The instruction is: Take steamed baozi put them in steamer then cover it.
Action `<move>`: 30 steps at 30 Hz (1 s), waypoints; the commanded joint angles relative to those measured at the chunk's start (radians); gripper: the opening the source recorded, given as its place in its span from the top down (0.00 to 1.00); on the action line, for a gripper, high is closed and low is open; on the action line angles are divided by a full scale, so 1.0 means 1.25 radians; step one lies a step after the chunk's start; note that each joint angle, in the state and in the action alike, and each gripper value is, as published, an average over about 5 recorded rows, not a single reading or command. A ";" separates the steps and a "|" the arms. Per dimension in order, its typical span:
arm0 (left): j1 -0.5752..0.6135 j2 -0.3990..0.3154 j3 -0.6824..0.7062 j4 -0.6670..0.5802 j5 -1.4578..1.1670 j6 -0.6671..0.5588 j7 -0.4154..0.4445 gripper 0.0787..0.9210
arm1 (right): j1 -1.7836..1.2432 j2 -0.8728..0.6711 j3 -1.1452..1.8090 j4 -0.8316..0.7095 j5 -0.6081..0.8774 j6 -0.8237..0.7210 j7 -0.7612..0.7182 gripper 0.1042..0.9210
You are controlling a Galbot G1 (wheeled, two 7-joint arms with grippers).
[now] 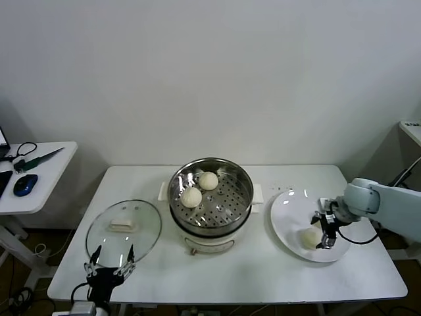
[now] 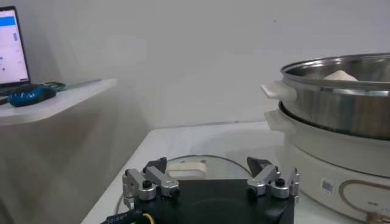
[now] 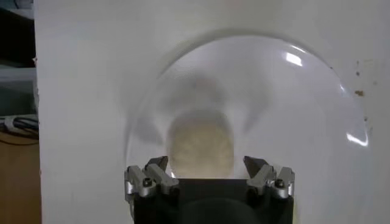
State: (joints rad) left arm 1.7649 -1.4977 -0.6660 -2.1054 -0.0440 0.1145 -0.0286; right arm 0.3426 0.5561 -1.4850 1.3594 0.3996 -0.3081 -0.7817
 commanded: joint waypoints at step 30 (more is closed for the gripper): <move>0.004 -0.002 0.009 -0.015 0.006 0.008 0.005 0.12 | 0.682 0.280 -0.302 0.036 0.117 0.332 -0.237 0.29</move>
State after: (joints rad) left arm 1.7697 -1.4985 -0.6562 -2.1224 -0.0390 0.1224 -0.0230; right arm 0.7896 0.7318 -1.7137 1.3791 0.4779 -0.1100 -0.9580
